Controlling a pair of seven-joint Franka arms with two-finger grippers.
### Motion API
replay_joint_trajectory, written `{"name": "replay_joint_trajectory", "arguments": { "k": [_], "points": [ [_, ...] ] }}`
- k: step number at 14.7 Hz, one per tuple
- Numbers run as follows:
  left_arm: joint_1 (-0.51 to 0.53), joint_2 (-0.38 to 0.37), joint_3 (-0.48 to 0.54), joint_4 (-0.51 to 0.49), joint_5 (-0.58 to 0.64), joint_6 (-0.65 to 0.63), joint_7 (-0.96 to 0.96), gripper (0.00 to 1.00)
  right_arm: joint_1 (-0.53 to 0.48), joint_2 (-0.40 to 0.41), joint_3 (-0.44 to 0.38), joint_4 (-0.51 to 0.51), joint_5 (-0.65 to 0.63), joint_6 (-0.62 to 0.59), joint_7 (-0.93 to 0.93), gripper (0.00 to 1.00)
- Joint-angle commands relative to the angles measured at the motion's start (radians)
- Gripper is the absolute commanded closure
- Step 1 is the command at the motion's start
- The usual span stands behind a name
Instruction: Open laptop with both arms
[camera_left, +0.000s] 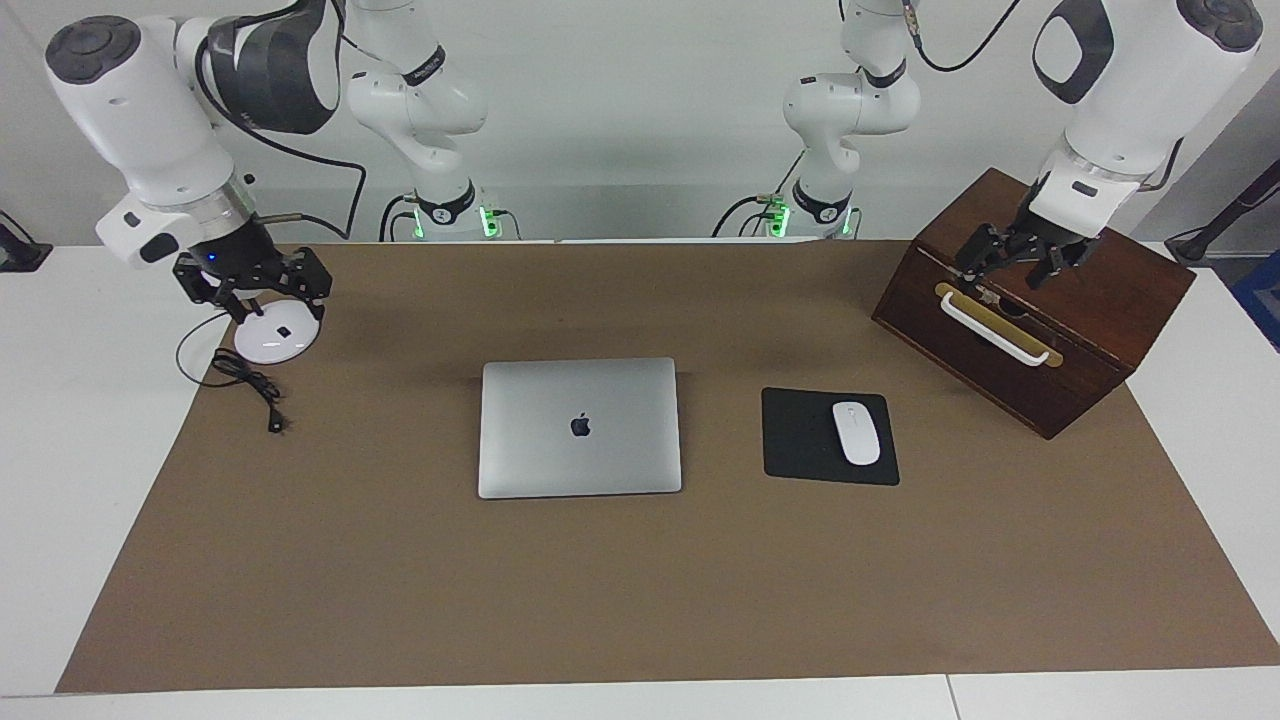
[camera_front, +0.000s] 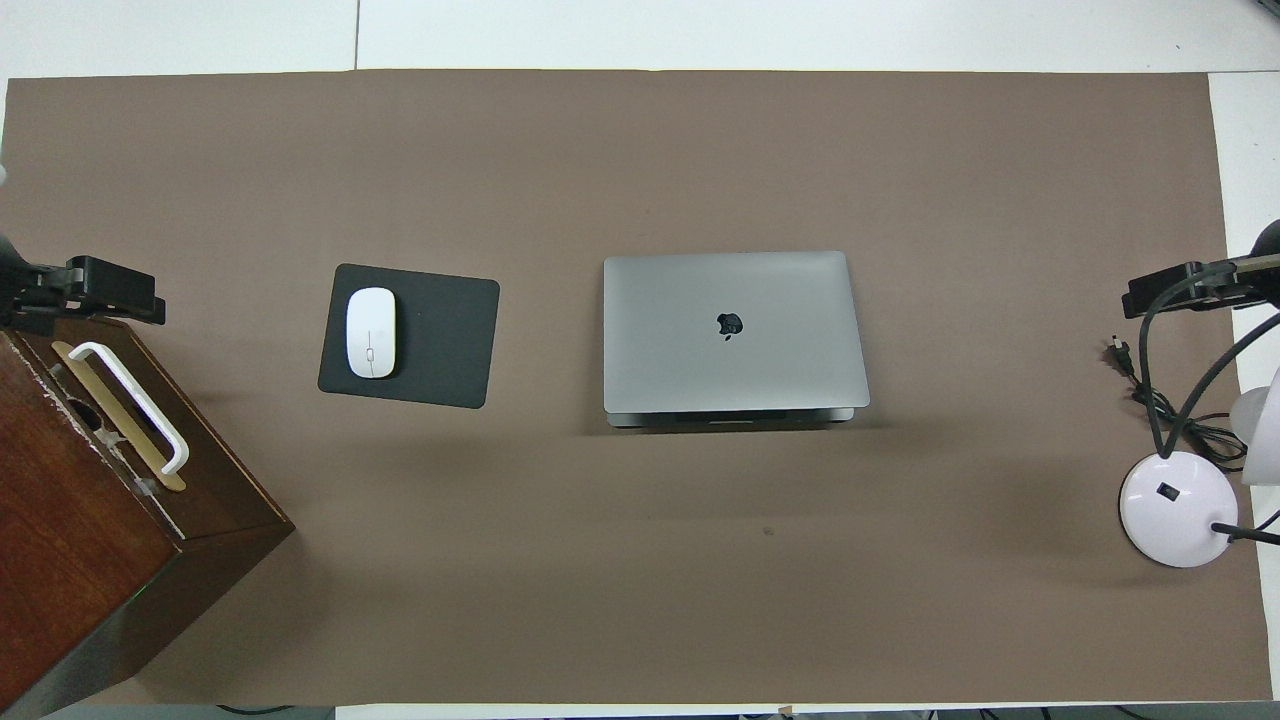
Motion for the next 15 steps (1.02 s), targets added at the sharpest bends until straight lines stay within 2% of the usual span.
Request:
{"name": "replay_joint_trajectory", "arguments": {
  "k": [1,15],
  "points": [
    [-0.001,-0.032,-0.001,-0.035,0.005,-0.003,-0.009,0.00,-0.013,-0.018,0.007,-0.030,-0.003,0.032,0.012,0.00],
    [0.007,-0.033,0.000,-0.035,0.005,-0.005,-0.007,0.00,-0.013,-0.020,0.005,-0.056,-0.003,0.053,0.012,0.00]
  ]
}}
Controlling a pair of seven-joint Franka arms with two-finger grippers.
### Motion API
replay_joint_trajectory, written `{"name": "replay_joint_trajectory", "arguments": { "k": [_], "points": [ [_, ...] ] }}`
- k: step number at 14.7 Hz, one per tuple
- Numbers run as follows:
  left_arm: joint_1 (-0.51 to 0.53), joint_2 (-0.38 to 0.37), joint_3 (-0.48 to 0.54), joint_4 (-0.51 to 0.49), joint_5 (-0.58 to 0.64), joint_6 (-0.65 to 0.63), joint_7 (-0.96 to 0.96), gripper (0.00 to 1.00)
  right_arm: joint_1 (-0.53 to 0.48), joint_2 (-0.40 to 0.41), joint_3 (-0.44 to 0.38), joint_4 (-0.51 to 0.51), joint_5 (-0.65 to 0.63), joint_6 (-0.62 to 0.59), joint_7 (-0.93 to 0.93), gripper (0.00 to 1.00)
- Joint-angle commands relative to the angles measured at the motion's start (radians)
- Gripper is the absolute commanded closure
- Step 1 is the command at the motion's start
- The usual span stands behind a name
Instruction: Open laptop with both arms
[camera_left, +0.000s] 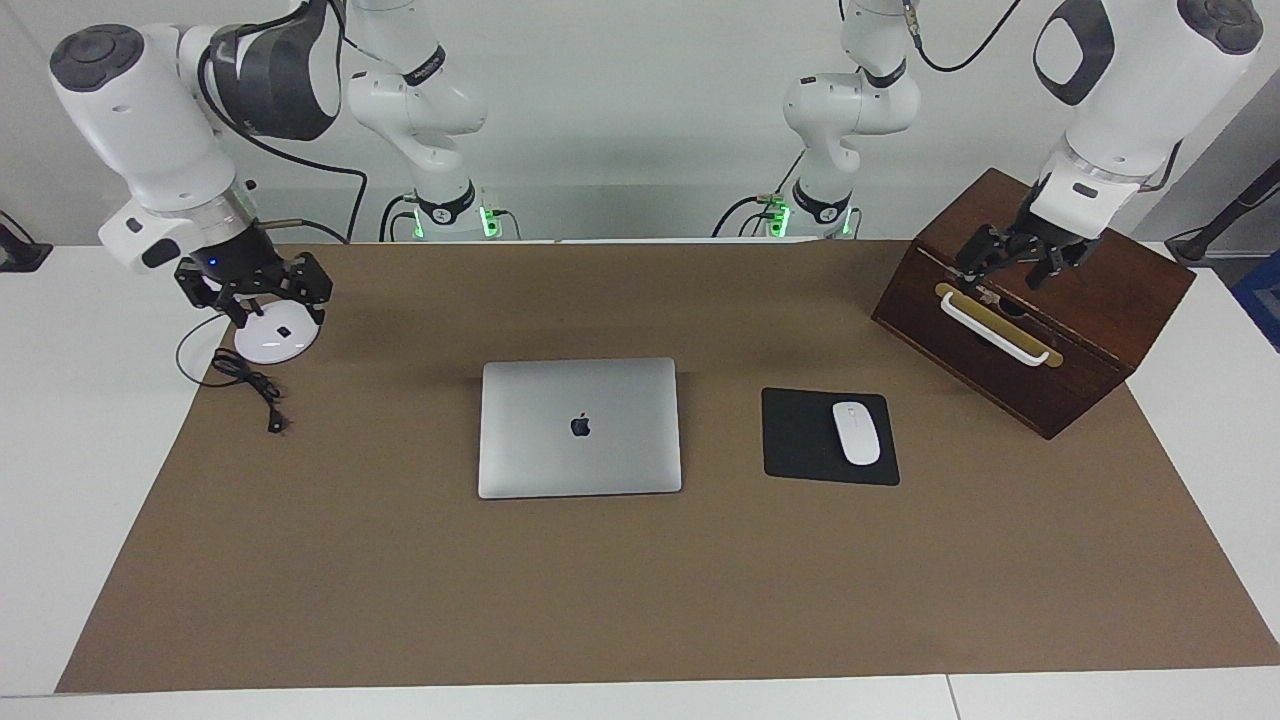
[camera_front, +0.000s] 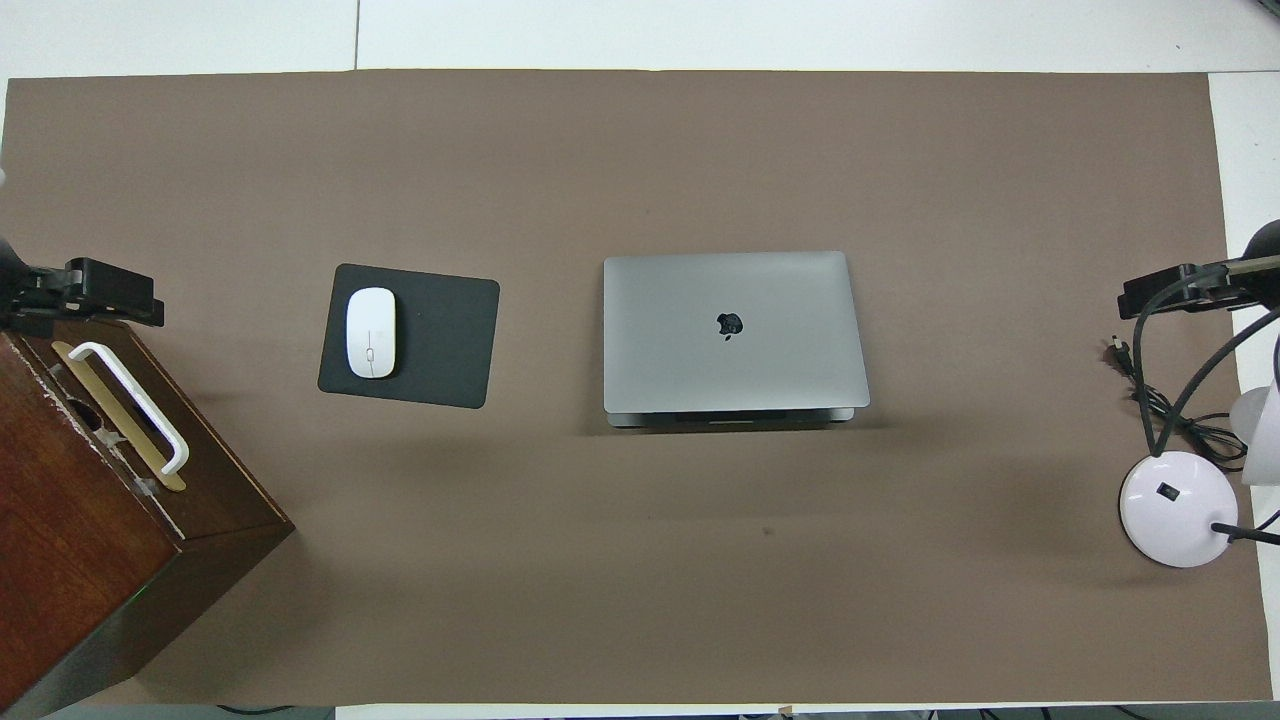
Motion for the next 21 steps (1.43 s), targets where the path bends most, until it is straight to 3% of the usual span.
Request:
{"name": "replay_joint_trajectory", "arguments": {
  "k": [1,8,9,11,21],
  "points": [
    [0.008,-0.029,-0.005,-0.029,0.005,-0.003,-0.006,0.00,-0.012,-0.020,0.006,-0.033,-0.003,0.031,0.012,0.00],
    [0.010,-0.031,-0.005,-0.029,0.005,-0.001,-0.006,0.00,-0.014,-0.020,0.006,-0.033,-0.003,0.033,0.010,0.00],
    [0.010,-0.031,-0.005,-0.029,0.005,0.000,-0.008,0.08,-0.014,-0.020,0.006,-0.033,-0.003,0.033,0.010,0.00],
    [0.010,-0.031,-0.005,-0.029,0.005,0.000,-0.008,0.98,-0.014,-0.020,0.004,-0.033,-0.003,0.039,0.010,0.00],
    [-0.001,-0.031,-0.009,-0.033,-0.004,0.020,0.001,1.00,-0.041,0.000,0.004,-0.031,-0.001,0.092,-0.044,0.00]
  ]
}}
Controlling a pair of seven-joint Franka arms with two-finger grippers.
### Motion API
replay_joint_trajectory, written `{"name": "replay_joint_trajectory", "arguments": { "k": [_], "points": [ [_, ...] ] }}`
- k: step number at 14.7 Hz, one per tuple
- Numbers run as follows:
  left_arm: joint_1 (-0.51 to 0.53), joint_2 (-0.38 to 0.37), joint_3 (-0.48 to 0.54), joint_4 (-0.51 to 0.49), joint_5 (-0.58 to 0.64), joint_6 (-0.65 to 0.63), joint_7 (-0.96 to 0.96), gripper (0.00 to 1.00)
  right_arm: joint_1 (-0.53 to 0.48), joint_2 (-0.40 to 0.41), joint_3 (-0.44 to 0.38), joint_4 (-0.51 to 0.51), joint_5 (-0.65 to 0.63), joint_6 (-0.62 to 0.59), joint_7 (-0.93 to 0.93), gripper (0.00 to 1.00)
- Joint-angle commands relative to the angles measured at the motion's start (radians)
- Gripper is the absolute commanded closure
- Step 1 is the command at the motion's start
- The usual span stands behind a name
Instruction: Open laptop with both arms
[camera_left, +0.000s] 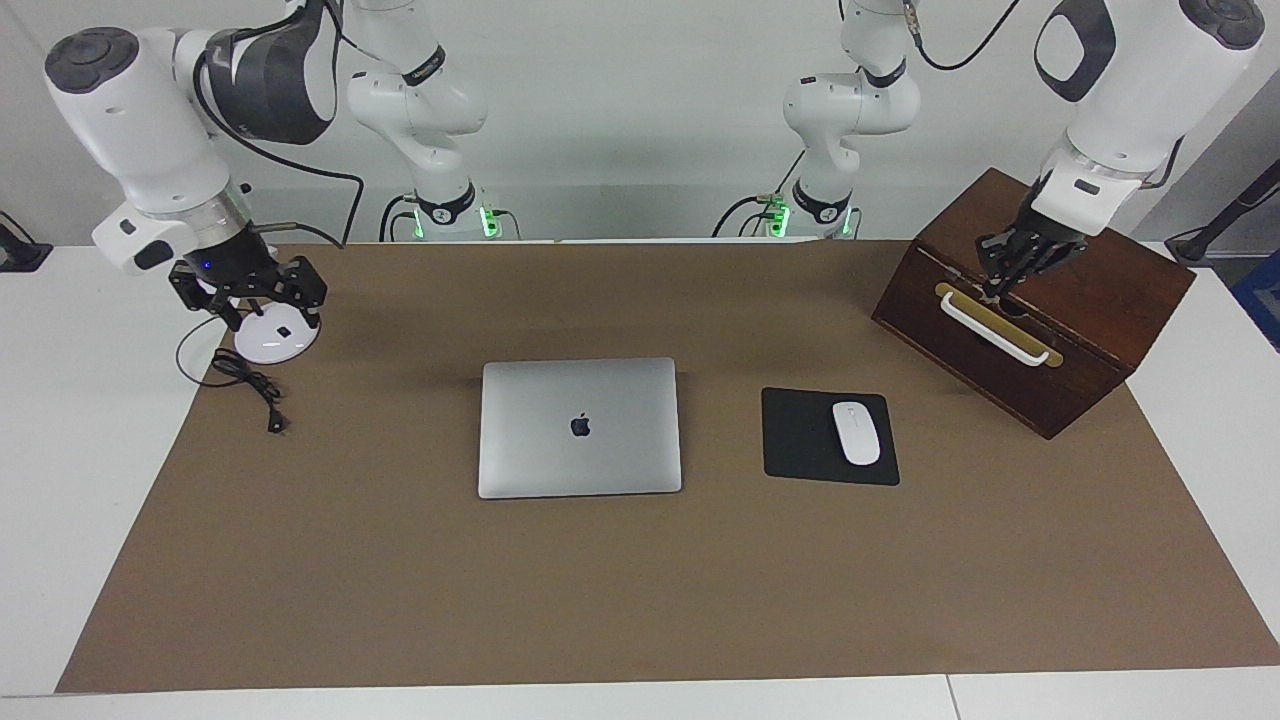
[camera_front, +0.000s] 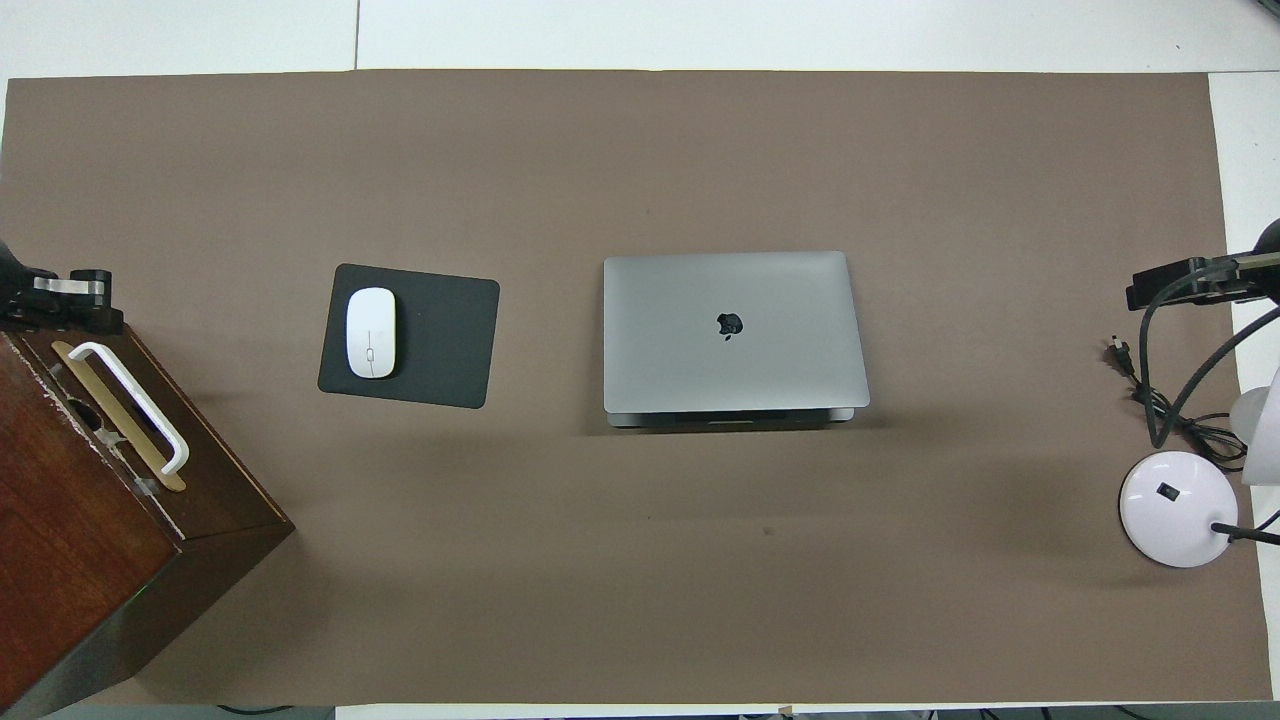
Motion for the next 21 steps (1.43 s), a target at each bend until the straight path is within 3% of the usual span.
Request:
{"name": "replay_joint_trajectory", "arguments": {
  "k": [1,5,8,11,21],
  "points": [
    [-0.004,-0.026,-0.008,-0.040,-0.008,0.037,0.005,1.00,-0.026,0.003,0.008,-0.021,0.005,0.040,-0.043,0.00],
    [-0.076,-0.051,-0.008,-0.120,-0.071,0.195,-0.004,1.00,-0.071,0.040,0.008,-0.042,0.108,0.114,-0.083,0.00],
    [-0.110,-0.088,-0.009,-0.230,-0.117,0.350,-0.003,1.00,-0.071,0.046,0.007,-0.088,0.172,0.184,-0.085,0.00],
    [-0.157,-0.138,-0.009,-0.359,-0.136,0.497,0.003,1.00,-0.081,0.046,0.007,-0.171,0.318,0.269,-0.086,0.00],
    [-0.340,-0.298,-0.009,-0.749,-0.160,0.936,0.002,1.00,-0.039,-0.018,0.008,-0.367,0.605,0.471,-0.112,0.00]
  ]
}}
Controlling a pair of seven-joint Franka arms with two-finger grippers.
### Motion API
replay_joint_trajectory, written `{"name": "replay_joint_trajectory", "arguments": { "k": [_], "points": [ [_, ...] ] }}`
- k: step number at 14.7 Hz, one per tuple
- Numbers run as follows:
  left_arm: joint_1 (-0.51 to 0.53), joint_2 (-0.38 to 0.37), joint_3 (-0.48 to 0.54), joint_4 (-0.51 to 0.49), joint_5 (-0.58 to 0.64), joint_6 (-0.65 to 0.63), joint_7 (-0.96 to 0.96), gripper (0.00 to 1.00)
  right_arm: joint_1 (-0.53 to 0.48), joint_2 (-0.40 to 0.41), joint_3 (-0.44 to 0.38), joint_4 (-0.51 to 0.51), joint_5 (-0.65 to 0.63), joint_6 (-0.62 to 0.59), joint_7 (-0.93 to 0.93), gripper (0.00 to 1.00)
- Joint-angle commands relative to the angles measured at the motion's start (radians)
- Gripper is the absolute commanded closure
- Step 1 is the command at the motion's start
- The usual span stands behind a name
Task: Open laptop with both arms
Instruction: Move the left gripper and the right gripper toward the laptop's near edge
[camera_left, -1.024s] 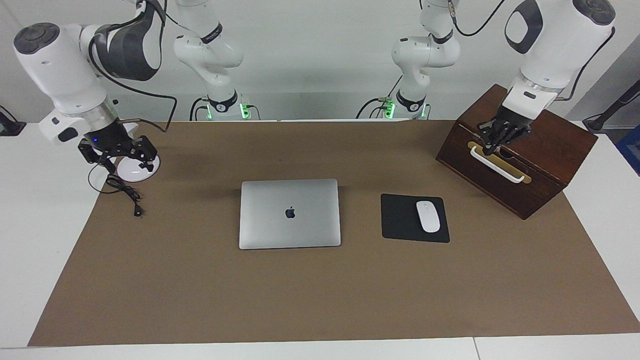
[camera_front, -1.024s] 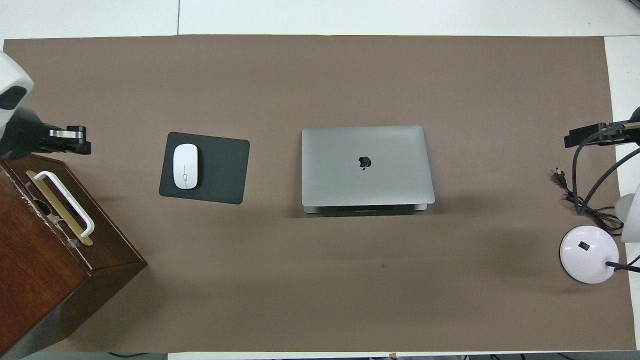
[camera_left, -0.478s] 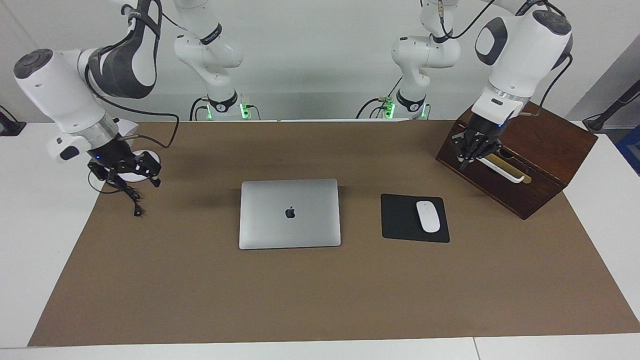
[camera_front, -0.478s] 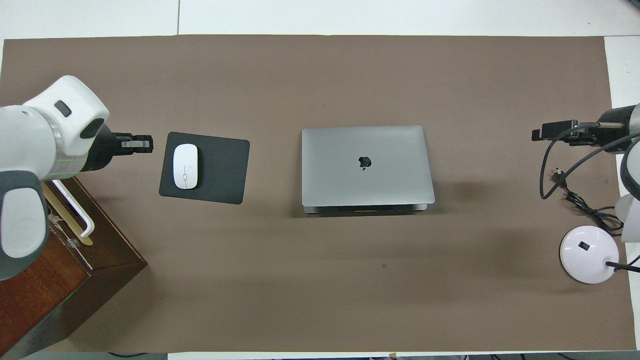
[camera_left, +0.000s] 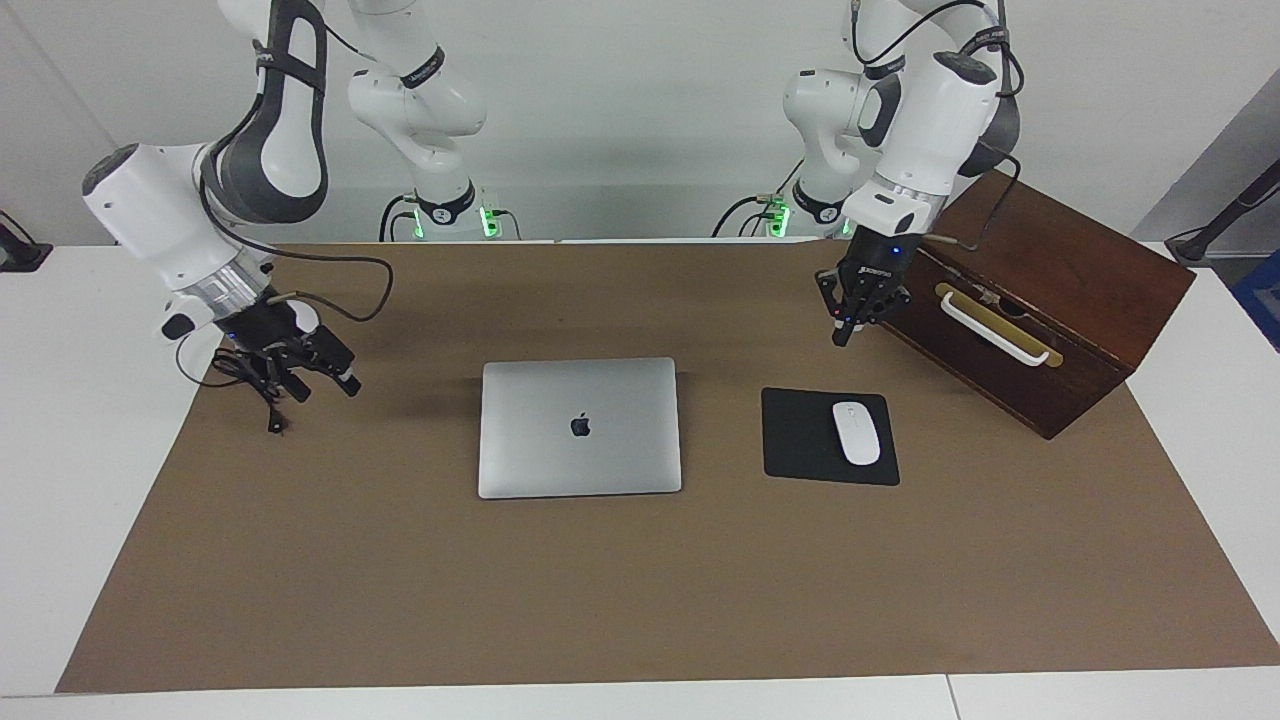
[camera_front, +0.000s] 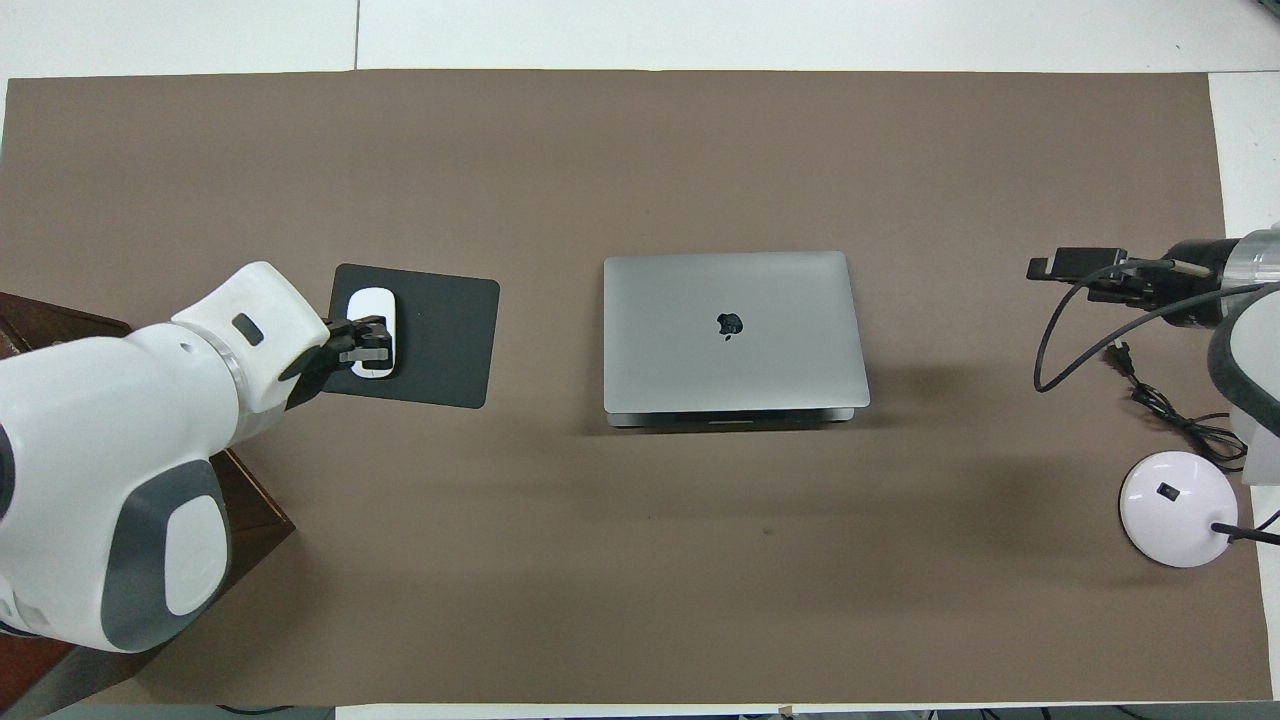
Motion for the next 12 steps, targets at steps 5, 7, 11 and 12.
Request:
{"name": "replay_joint_trajectory", "arguments": {
  "k": [5,7,11,12],
  "points": [
    [-0.140,-0.171,0.013,-0.328,-0.019,0.266,-0.006,1.00,0.115,-0.046,0.001,-0.082,0.056,0.128,0.063,0.00],
    [-0.173,-0.182,0.015,-0.377,-0.019,0.312,-0.010,1.00,0.149,-0.043,0.001,-0.082,0.056,0.157,0.112,0.00],
    [-0.252,-0.168,0.013,-0.455,-0.019,0.464,-0.054,1.00,0.224,-0.039,0.001,-0.082,0.055,0.206,0.238,0.00],
    [-0.268,-0.156,0.013,-0.460,-0.019,0.487,-0.067,1.00,0.247,-0.037,0.001,-0.082,0.055,0.220,0.284,0.00]
  ]
}}
